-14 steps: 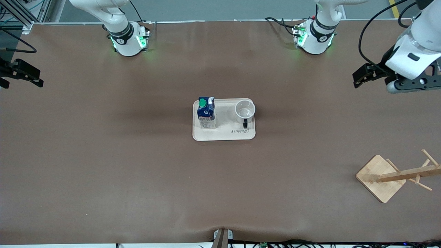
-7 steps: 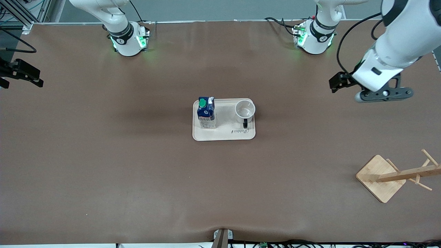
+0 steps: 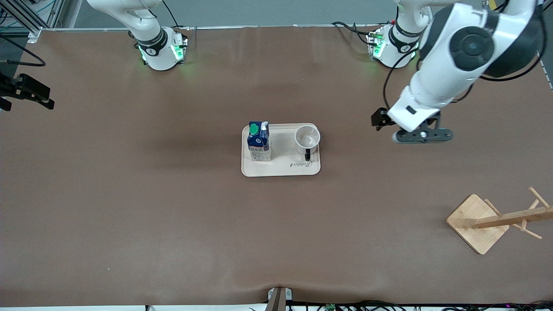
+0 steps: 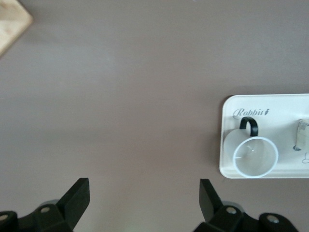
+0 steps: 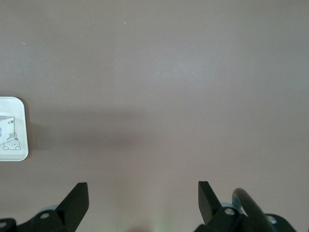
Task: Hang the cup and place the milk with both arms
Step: 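Reach the left gripper down to the white mug's rim on the tray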
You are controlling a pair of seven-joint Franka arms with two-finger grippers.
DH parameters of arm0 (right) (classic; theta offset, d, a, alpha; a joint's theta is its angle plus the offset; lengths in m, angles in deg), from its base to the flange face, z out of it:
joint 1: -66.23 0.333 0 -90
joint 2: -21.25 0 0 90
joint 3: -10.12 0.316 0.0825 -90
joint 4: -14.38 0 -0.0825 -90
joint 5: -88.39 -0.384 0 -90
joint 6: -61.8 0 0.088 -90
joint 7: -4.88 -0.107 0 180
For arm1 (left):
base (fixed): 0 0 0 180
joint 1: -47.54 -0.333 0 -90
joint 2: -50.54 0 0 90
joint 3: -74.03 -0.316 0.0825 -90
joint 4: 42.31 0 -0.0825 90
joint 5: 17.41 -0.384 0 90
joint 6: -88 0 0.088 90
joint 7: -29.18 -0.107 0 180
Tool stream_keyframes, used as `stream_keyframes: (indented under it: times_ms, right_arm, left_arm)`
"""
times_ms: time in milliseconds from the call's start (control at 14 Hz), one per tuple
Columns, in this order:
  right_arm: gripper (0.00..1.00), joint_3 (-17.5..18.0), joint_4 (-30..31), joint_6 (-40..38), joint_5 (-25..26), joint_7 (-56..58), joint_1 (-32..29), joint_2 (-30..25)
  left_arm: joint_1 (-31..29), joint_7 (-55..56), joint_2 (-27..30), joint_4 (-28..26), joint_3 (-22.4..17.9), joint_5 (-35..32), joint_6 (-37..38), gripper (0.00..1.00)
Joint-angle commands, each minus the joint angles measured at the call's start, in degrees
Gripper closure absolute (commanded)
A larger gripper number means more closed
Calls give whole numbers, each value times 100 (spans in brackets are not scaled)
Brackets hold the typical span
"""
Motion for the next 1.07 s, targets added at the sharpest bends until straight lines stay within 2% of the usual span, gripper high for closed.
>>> stream_keyframes:
  times_ms: [0, 214, 429, 571, 786, 1000]
  right_arm:
    - [0, 59, -44, -76, -52, 47, -101, -32]
    - [0, 50, -44, -67, -43, 39, -109, -32]
    - [0, 41, -44, -58, -34, 48, -118, -24]
    - [0, 41, -53, -40, -26, 74, -136, 3]
    - [0, 33, -53, 21, -78, 82, -223, 20]
    - [0, 33, -53, 21, -70, 83, -241, 64]
  left_arm:
    - [-32, 266, -104, -452, 350, 36, -496, 0]
    - [107, 634, -412, -532, 465, 18, -901, 0]
    - [477, 1599, -667, -619, 465, -25, -1304, 0]
    - [530, 1716, -702, -830, 465, -26, -1594, 0]
    - [627, 1900, -974, -1173, 465, -26, -2437, 0]
    - [881, 2137, -1431, -1174, 457, -165, -2799, 0]
